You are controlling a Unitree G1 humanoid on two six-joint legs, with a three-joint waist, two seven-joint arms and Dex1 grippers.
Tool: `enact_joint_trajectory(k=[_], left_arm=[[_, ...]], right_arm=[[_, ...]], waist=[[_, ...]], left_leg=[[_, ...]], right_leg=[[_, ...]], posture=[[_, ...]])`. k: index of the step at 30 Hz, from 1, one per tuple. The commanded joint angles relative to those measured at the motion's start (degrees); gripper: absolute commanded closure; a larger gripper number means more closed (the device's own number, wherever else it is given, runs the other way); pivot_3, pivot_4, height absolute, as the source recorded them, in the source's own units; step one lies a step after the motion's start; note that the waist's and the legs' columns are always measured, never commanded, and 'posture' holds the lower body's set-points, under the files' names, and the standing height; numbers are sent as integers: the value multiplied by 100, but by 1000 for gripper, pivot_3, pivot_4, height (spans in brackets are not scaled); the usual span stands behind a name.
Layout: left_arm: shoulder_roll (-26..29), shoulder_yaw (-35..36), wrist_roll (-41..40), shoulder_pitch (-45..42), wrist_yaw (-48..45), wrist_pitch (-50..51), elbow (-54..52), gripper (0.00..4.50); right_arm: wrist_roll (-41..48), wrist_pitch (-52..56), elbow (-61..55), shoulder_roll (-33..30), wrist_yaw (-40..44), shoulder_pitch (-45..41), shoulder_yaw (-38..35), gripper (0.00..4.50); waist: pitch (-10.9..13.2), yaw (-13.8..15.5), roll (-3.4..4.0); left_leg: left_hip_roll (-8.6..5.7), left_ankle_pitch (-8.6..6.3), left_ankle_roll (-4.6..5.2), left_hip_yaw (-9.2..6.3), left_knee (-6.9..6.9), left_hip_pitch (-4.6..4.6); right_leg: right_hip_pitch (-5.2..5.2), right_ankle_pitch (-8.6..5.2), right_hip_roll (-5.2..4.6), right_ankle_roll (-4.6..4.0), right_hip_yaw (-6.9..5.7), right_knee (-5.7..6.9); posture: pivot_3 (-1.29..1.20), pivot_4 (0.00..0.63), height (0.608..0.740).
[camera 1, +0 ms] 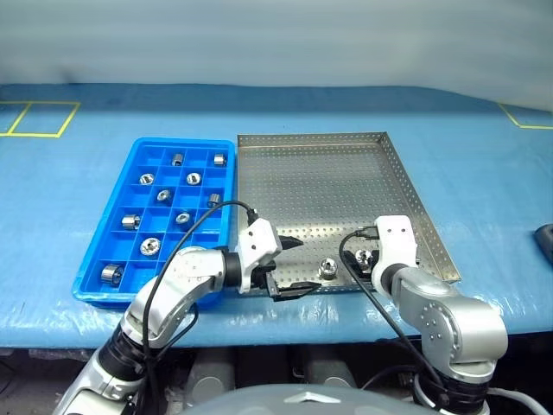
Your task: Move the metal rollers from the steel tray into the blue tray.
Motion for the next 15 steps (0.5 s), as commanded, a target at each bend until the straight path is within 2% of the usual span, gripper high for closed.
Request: enact_joint_trajectory(k=[1, 10, 15], left_arm=[[-21, 50, -35, 24, 103, -3, -331, 12], [-63, 124, -104, 118, 318, 59, -382, 0], [-199, 313, -54, 154, 605, -12, -348, 0]], right_arm=[[-40, 55, 37, -67, 14, 124, 96, 0], [-125, 55, -73, -30, -53, 170, 116, 2834], [-311, -62, -211, -77, -302, -176, 500, 2889]], waist=[[0, 4, 0], [-2, 40, 2], [1, 25, 6]], left_leg=[[0, 0, 0, -1, -1, 0], [0, 0, 0, 0, 2, 6], [0, 0, 0, 6, 2, 4]], right_leg=[[0, 0, 0, 0, 0, 0], [6, 0, -1, 1, -1, 1], [1, 2, -1, 4, 5, 0]], posture=[[47, 150, 740], [62, 150, 740], [75, 150, 740]])
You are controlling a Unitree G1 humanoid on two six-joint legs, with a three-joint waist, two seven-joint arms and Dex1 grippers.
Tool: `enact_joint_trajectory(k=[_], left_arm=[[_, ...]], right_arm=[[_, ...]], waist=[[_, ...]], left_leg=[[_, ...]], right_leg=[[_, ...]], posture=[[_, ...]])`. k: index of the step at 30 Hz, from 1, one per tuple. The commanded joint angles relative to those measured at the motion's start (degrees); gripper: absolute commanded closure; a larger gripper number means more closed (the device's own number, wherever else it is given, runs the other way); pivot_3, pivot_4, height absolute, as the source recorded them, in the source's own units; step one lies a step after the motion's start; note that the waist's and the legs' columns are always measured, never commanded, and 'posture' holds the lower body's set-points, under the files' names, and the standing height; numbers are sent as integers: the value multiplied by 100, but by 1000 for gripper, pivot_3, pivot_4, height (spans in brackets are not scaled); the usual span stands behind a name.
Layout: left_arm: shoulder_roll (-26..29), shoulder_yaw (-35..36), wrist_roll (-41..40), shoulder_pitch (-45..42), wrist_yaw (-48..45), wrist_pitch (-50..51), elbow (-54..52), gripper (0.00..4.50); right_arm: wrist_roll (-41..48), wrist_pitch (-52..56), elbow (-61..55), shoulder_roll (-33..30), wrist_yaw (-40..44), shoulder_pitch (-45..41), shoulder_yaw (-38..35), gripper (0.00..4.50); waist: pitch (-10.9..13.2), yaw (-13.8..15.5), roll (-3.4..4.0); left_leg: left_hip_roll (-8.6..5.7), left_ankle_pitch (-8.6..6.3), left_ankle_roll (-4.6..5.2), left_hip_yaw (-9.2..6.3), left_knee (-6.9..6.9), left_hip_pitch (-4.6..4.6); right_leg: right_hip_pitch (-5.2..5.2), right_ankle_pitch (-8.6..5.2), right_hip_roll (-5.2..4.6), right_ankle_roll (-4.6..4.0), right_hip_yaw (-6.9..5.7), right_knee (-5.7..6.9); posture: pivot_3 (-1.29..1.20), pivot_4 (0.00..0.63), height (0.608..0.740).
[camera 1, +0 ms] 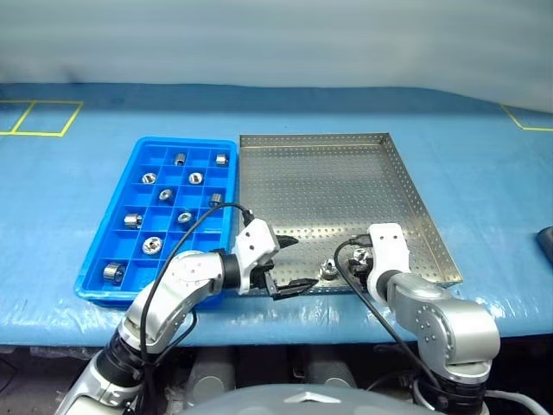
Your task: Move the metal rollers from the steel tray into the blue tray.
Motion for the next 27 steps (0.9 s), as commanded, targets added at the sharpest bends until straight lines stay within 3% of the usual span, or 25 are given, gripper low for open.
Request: enact_joint_trajectory(k=[1, 9, 17, 27], left_arm=[[-149, 249, -38, 20, 249, -88, -212, 0], [-607, 986, 149, 155, 1208, -423, -207, 0], [-467, 1517, 579, 656, 1742, -843, -608, 0], [-351, 2387, 412, 1650, 2022, -819, -1412, 0]], right_arm=[[-205, -93, -274, -98, -201, -311, 221, 2889], [-325, -873, -197, -282, -158, -944, 738, 2889], [-31, -1835, 240, -449, 579, -1489, 1432, 2889], [248, -2323, 914, -255, 1200, -2012, 1965, 2889]], waist=[[0, -6, 0], [1, 54, 0], [2, 263, -1], [6, 623, 1]], left_leg=[[0, 0, 0, 1, 1, 0], [-1, 0, 0, -3, -6, -2], [0, 0, 0, -6, -10, -5], [2, 0, 0, -9, -11, -6]], right_leg=[[-1, 1, 0, 1, 2, 1], [-3, 2, 3, 2, -1, -1], [-3, 2, 4, 3, -5, -5], [-3, -1, 3, -2, -13, -6]], posture=[[82, 150, 740], [153, 150, 740], [269, 150, 740], [403, 150, 740]])
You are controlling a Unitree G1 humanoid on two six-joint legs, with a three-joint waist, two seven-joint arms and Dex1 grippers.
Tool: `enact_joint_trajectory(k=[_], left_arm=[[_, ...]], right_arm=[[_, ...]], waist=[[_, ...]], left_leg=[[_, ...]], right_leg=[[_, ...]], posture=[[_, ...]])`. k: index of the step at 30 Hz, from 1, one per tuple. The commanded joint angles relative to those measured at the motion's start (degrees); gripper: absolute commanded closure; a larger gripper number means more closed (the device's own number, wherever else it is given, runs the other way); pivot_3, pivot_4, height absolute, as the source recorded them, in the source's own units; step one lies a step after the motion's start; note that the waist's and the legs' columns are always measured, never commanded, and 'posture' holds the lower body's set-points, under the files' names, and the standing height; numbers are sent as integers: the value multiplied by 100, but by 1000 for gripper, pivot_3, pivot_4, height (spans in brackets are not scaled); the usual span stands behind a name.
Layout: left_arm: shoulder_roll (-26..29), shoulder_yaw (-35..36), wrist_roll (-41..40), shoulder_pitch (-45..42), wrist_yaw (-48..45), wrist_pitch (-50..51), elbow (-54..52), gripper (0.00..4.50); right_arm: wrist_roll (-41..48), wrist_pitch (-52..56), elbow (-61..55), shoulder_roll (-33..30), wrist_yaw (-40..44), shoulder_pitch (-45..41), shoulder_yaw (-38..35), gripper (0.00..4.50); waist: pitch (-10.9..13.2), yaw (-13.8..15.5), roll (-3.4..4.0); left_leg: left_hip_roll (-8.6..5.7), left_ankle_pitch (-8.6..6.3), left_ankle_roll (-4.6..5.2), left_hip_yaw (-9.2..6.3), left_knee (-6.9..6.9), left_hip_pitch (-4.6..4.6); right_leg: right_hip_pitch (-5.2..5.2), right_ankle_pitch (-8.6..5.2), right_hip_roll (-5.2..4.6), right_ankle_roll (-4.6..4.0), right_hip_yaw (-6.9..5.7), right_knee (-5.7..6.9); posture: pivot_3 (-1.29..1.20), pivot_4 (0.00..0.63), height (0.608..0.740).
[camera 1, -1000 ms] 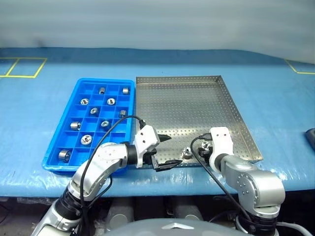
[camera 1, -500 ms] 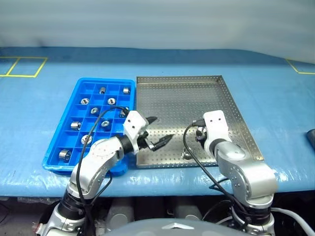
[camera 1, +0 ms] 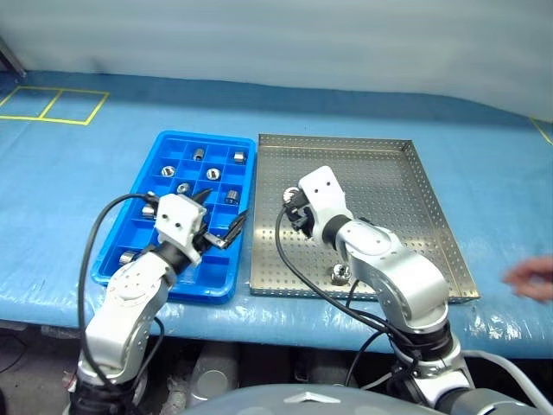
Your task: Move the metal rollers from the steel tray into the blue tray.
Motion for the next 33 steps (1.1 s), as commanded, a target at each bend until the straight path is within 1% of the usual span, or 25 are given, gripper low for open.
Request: enact_joint_trajectory(k=[1, 6, 10, 16, 23, 33], left_arm=[[34, 234, -98, 239, 37, -67, -456, 0], [61, 375, -412, 665, -72, 59, -704, 0], [64, 432, -611, 820, -83, 169, -788, 0], [47, 369, -661, 871, -25, 216, -806, 0], [2, 208, -630, 865, -26, 188, -744, 0], [26, 59, -653, 764, -99, 185, -645, 0]], right_arm=[[108, -270, 78, 96, 160, -180, 130, 2889], [210, -374, 303, 267, 295, -242, 288, 2889], [318, -395, 392, 427, 378, -258, 360, 2889], [401, -344, 602, 480, 496, -332, 429, 2889], [577, -68, 669, 362, 689, -373, 544, 2889], [606, 248, 648, 275, 612, -220, 487, 2889]], waist=[[1, 81, 0], [2, 314, 3], [5, 488, 7], [5, 663, 9], [6, 895, 10], [5, 1026, 11]], left_leg=[[0, 0, 0, -2, 0, -1], [0, 0, -1, -4, 1, -9], [4, -1, -2, -6, 0, -15], [6, -1, -4, -1, 0, -26], [10, -4, -11, -7, -2, -34], [15, -8, -18, -10, -3, -35]], right_leg=[[0, 0, 0, -1, -3, 0], [-3, -2, -4, -2, -13, -5], [-8, -3, -4, -5, -24, -5], [-11, -8, -4, -12, -48, -6], [-13, -14, -4, -21, -72, -8], [-13, -19, -4, -29, -87, -9]], posture=[[413, 150, 740], [449, 150, 740], [470, 150, 740], [471, 150, 740], [464, 150, 740], [435, 150, 740]])
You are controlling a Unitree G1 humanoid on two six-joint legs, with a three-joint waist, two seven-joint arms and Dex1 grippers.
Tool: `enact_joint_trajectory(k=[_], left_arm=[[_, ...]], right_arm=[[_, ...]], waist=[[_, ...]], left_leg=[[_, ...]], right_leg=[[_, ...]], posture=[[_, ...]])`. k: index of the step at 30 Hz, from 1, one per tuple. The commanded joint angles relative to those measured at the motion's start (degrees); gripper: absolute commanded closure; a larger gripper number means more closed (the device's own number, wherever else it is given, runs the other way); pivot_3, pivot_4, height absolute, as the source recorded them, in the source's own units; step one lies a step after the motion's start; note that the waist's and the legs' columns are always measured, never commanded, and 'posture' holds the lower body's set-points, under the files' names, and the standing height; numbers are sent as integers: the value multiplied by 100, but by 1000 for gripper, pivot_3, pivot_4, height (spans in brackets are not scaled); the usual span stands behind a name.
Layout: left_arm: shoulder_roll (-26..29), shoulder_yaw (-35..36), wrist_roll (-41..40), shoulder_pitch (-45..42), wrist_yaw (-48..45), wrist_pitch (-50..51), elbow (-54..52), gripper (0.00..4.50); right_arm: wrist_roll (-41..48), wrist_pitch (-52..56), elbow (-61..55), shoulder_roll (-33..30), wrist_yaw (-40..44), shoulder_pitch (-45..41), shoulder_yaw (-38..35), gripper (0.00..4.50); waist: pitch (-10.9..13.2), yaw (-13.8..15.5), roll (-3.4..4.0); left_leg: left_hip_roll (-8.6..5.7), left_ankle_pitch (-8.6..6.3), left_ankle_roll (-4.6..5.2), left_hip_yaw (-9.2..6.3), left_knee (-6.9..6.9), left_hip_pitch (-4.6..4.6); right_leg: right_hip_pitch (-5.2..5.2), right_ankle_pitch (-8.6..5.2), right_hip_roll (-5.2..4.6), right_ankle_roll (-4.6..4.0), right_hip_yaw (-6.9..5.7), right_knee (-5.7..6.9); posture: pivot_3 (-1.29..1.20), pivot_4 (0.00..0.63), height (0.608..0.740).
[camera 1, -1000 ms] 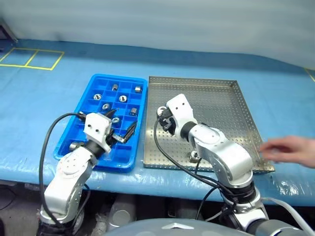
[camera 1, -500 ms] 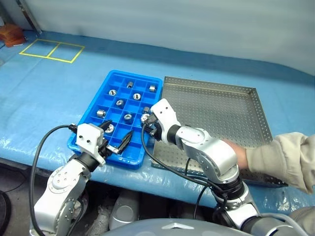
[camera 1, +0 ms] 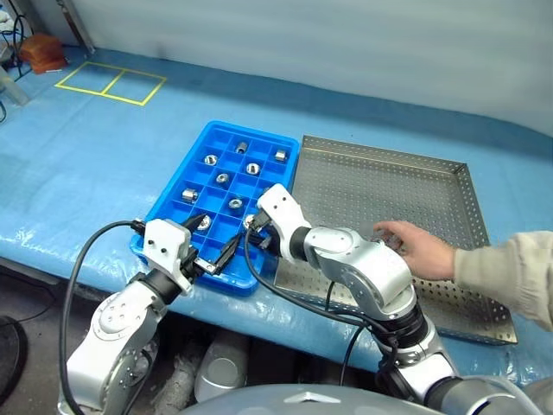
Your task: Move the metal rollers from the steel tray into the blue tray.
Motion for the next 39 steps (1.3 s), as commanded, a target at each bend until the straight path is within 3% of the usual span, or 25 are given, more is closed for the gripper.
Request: enact_joint_trajectory(k=[1, 7, 14, 21, 29, 39], left_arm=[[22, -35, -93, -95, -56, -58, -105, 0], [129, -56, -110, -307, -213, -25, 24, 0], [200, -339, -139, -829, -500, 7, 301, 0], [200, -861, -103, -1512, -914, 4, 846, 0], [121, -1180, -135, -1879, -1304, -94, 1251, 0], [16, -1275, -97, -2034, -1402, -86, 1361, 0]], right_arm=[[50, 90, -199, -33, -57, 91, -138, 2539], [31, 206, -517, -54, -244, 276, -443, 620], [-164, -160, -1243, 85, -765, 851, -1299, 620], [-495, -1314, -1356, 103, -1220, 1778, -2171, 620], [-779, -2095, -624, 474, -1685, 2026, -2346, 620], [-830, -2515, -12, 762, -1735, 1935, -2118, 620]], waist=[[0, 20, 0], [-2, 73, 3], [-1, -28, 6], [0, -503, 9], [2, -1285, 13], [2, -1472, 13]], left_leg=[[1, 0, 0, 0, 0, 0], [1, -1, -2, -3, 2, 0], [0, -2, -5, -2, 5, -5], [-7, -1, -4, -17, 6, -5], [-3, 0, -2, -16, 8, 11], [-5, 1, -1, -8, 9, 15]], right_leg=[[0, -1, 0, -1, -1, 0], [2, -3, -1, -4, -7, -1], [2, -3, -4, -3, -9, -4], [12, -8, -2, -1, -8, -3], [16, -6, 9, 1, 12, 12], [15, 0, 11, 12, 34, 14]], posture=[[435, 150, 740], [379, 150, 740], [274, 150, 740], [172, 150, 740], [76, 150, 740], [63, 150, 740]])
